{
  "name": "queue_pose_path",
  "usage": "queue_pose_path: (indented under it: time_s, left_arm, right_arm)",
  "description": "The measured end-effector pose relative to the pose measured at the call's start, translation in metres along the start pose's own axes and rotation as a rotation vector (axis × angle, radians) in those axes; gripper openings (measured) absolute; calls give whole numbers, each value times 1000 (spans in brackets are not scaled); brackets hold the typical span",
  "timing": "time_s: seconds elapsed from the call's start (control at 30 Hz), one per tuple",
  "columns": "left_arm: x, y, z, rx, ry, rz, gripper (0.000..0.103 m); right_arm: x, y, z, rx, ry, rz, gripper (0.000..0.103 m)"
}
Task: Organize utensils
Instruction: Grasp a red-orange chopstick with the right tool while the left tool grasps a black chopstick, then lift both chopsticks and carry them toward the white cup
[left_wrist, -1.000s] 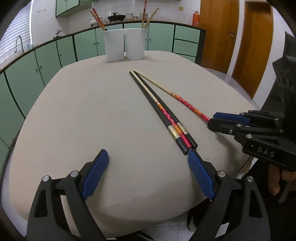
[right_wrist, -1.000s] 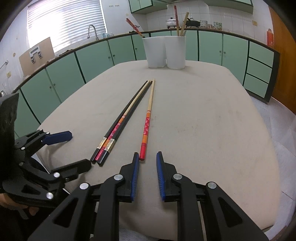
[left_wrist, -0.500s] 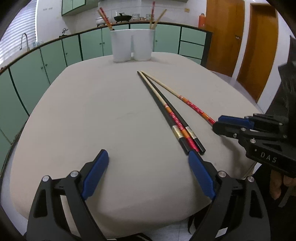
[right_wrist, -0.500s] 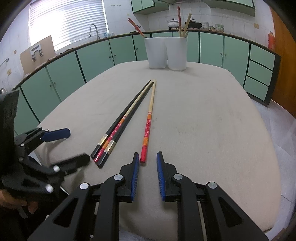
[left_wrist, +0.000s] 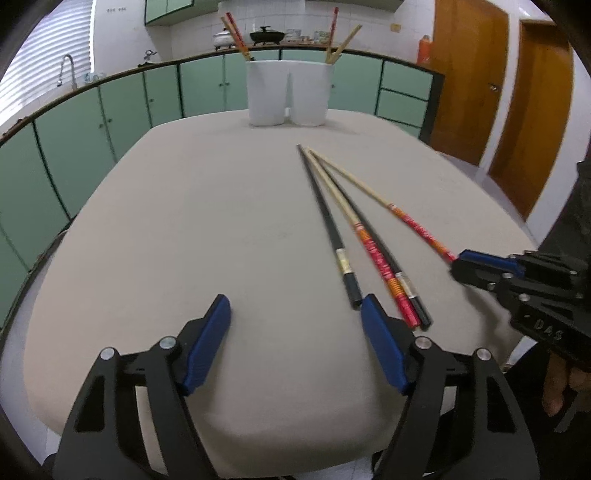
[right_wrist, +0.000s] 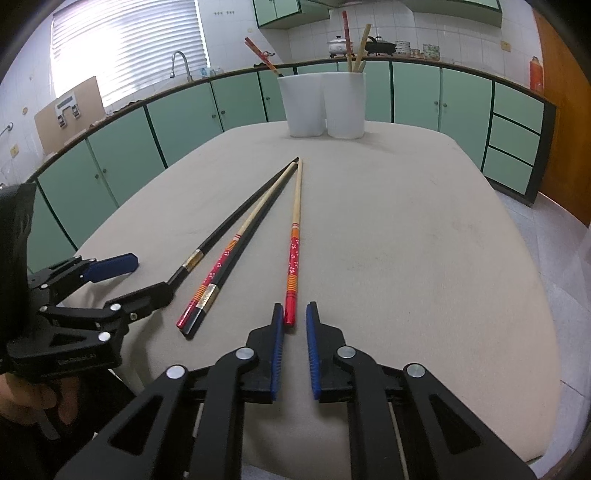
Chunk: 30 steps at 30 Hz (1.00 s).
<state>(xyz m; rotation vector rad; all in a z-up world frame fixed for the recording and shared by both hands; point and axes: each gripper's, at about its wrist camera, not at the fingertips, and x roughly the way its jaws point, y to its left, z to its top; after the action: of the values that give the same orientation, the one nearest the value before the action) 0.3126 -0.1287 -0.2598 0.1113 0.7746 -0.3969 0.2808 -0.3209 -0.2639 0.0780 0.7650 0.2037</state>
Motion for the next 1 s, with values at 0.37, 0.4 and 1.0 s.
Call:
queue_pose_path:
  time_s: [0.37,0.4,1.0]
  left_arm:
    - [14,10,10,-79,-53,34,9]
    - [13,14,8,-95,-56,36,9]
    - [-13,32,-10,-147,-60,48,6]
  right_arm:
    - [-1,-5,-3,53,-39,-105,6]
    - [-3,-6,-3,64,-42,-124,6]
    - [-9,5,-7,39,-51,-182,6]
